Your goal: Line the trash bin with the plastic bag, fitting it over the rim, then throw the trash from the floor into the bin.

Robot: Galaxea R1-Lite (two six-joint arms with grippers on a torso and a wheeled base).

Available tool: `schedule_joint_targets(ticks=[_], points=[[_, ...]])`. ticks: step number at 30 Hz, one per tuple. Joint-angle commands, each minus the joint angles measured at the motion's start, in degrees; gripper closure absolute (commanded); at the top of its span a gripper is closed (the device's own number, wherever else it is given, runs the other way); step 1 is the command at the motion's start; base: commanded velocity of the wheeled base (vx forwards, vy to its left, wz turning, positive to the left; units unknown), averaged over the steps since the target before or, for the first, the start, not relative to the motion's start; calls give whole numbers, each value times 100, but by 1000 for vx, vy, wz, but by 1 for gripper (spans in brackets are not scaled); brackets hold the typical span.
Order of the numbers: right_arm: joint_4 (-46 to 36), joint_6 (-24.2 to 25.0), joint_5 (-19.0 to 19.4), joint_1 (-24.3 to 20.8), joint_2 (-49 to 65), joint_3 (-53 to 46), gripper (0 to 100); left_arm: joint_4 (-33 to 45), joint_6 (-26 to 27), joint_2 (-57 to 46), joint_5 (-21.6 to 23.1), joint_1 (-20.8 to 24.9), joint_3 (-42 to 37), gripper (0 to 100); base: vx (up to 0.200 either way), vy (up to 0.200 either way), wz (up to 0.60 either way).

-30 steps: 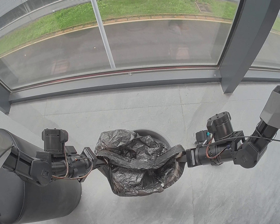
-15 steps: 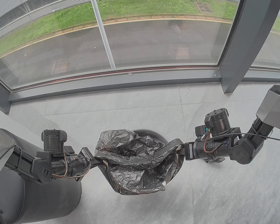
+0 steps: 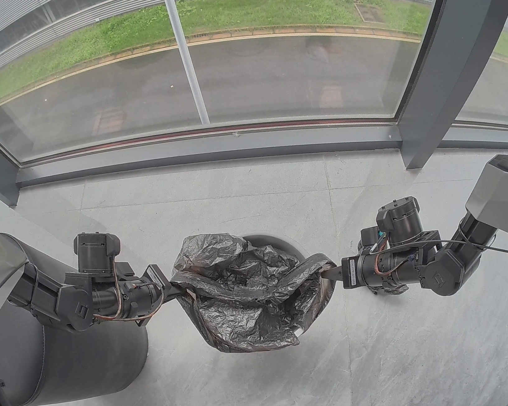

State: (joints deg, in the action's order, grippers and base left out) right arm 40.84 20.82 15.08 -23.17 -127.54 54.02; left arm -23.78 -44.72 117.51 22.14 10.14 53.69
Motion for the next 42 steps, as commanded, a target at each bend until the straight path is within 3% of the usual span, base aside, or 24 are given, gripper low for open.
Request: schedule_joint_targets(ticks=[1, 10, 12, 14, 15, 16, 25, 28, 32, 42], points=[[12, 1, -93, -12, 36, -14, 0, -3, -11, -52, 1, 49, -7, 100, 0, 0, 0], [-6, -193, -154, -196, 651, -102, 0, -12, -11, -70, 1, 76, -25, 100, 0, 0, 0], [-111, -377, -339, -346, 845, -58, 0, -12, -11, -87, 1, 76, -34, 100, 0, 0, 0], [-199, -781, -1016, -618, 1047, 56, 0, -12, -11, -149, 1, 76, -34, 100, 0, 0, 0], [-199, -781, -1016, -618, 1047, 56, 0, -12, -11, -149, 1, 76, -34, 100, 0, 0, 0], [-243, -1107, -1587, -926, 1187, 171, 0, -12, -11, -158, 1, 76, -34, 100, 0, 0, 0], [-612, -2021, -2273, -2411, 1152, 575, 0, -12, -11, -149, 1, 67, -60, 100, 0, 0, 0], [-665, -2240, -2554, -2684, 766, 874, 0, -12, -20, -149, 1, 67, -60, 100, 0, 0, 0], [-656, -2539, -2800, -2833, 238, 1199, 0, -12, -20, -158, 1, 67, -60, 100, 0, 0, 0], [-568, -2486, -2888, -2719, -702, 1674, 0, -12, -20, -158, 1, 40, -78, 100, 0, 0, 0]])
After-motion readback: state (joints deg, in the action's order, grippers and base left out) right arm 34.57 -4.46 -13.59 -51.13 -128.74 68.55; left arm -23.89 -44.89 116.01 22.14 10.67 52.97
